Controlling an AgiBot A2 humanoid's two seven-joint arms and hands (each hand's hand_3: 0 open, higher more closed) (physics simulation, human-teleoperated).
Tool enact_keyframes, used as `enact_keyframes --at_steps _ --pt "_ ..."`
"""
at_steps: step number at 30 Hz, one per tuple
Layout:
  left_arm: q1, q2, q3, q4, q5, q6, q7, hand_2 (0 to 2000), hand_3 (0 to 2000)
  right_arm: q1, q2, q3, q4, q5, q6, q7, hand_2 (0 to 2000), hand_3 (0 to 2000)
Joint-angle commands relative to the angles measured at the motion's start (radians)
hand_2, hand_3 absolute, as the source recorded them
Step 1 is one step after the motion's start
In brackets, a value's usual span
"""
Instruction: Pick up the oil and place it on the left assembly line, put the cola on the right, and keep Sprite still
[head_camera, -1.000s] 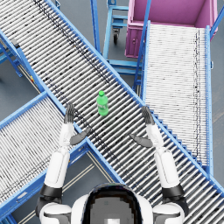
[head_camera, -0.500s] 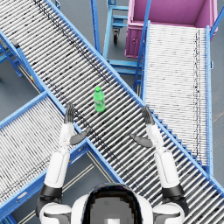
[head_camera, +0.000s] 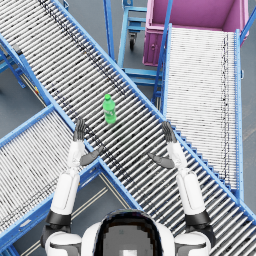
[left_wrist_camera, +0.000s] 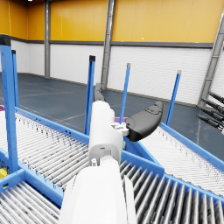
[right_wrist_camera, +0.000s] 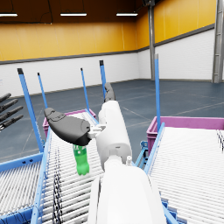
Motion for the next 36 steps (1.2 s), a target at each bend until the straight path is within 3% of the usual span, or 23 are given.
enact_keyframes --at_steps 1,36 --pt "0.000 0.000 0.000 0.000 0.000 0.000 0.000 0 0 0.000 0.000 0.000 0.000 0.000 0.000 0.000 0 0" --pt "0.000 0.000 0.000 0.000 0.000 0.000 0.000 0 0 0.000 0.000 0.000 0.000 0.000 0.000 0.000 0 0"
